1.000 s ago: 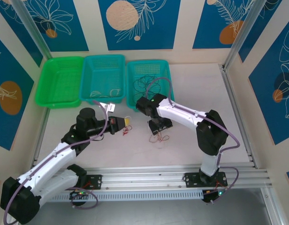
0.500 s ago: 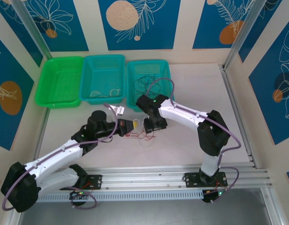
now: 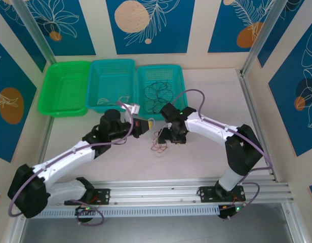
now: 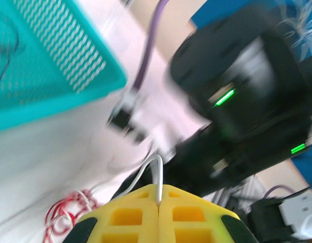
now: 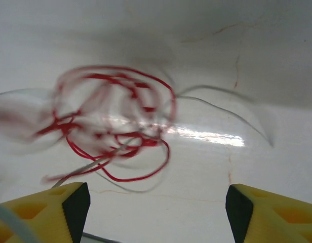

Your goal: Untangle the cables

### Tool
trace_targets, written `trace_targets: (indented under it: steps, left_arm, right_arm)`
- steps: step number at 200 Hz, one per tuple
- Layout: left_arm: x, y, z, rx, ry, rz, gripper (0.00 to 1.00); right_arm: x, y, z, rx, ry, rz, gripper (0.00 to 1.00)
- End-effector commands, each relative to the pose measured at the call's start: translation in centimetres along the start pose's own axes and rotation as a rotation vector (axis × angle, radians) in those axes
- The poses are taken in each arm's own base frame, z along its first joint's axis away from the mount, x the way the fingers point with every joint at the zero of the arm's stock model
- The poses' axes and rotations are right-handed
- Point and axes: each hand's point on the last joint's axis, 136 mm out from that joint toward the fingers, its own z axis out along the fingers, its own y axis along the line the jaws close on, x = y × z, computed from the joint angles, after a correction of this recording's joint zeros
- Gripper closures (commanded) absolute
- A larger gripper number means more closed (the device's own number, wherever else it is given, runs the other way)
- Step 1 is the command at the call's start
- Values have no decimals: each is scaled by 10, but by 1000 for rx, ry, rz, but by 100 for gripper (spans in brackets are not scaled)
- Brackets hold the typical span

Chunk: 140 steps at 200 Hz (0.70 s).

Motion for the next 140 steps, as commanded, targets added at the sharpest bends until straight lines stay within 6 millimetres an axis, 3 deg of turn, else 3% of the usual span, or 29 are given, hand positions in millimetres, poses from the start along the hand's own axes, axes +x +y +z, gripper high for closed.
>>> trace_targets:
  steps: [1, 18, 51, 71, 87, 115, 140]
  left_arm:
    - [13, -2, 4, 3, 36, 30, 100]
    - [24, 8, 4, -23, 61, 46, 93]
    - [32, -4, 10, 77, 79, 44, 67]
    - [34, 12, 13, -2, 84, 39, 61]
    - [36, 30, 12, -99, 83, 42, 62]
    - [44, 57, 5, -225, 85, 26, 100]
    - [43, 56, 0, -219, 70, 17, 100]
  right_arm:
    - [0, 18, -6, -108, 7, 35, 27]
    - [-1, 22, -8, -124, 9, 36, 27]
    - [-1, 32, -9, -179, 19, 40, 27]
    - [-3, 32, -9, -171, 16, 42, 27]
    - [-1, 26, -9, -154, 21, 46, 27]
    - [6, 22, -15, -189, 17, 43, 27]
    - [8, 26, -31, -237, -62, -46, 26]
